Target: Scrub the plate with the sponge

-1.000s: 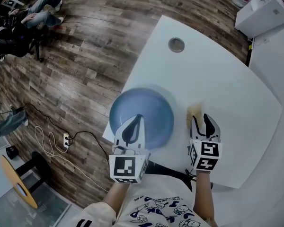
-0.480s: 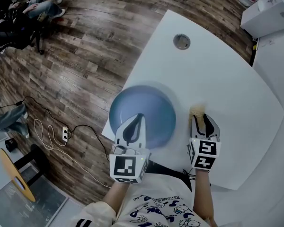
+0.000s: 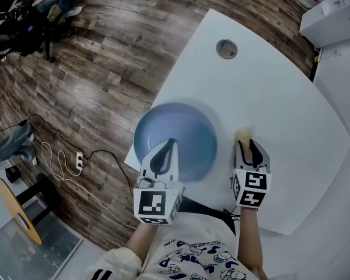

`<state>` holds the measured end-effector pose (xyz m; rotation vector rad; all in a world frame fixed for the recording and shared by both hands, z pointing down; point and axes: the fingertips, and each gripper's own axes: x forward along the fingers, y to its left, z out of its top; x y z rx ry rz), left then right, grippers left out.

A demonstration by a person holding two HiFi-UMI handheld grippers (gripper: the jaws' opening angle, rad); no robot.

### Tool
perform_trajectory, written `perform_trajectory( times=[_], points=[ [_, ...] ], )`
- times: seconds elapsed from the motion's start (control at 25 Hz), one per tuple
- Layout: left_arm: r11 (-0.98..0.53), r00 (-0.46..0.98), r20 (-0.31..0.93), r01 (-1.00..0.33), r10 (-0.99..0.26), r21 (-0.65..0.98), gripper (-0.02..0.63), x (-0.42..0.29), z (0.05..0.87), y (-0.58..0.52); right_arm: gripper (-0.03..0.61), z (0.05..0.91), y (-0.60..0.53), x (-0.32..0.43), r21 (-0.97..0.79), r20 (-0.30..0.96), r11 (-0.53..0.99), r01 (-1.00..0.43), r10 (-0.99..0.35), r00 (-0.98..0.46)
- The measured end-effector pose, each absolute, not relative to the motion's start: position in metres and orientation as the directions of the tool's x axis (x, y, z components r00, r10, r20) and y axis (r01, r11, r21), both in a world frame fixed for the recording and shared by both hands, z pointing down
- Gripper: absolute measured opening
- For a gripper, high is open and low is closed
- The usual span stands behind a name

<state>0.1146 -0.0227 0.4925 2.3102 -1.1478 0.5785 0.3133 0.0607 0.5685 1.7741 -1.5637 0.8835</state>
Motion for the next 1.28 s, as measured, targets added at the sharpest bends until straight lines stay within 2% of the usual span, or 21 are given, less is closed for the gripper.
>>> perform_trajectory(
  times=[0.8,1.28],
  points=[
    [-0.447,0.505,0.583,-0.857,-0.637,0.255,0.015,0.099,0.495,-0.004,0.117,0.568,0.062,0.316,-0.04,0.804,-0.117,-0.992,-0.594,0.038],
    [-0.402,0.494,0.581,-0.868,-0.646,0.291,0.015,0.073,0.494,-0.008,0.114,0.529,0.034,0.304,-0.017,0.732,-0.129,-0.991,-0.678,0.076]
  ],
)
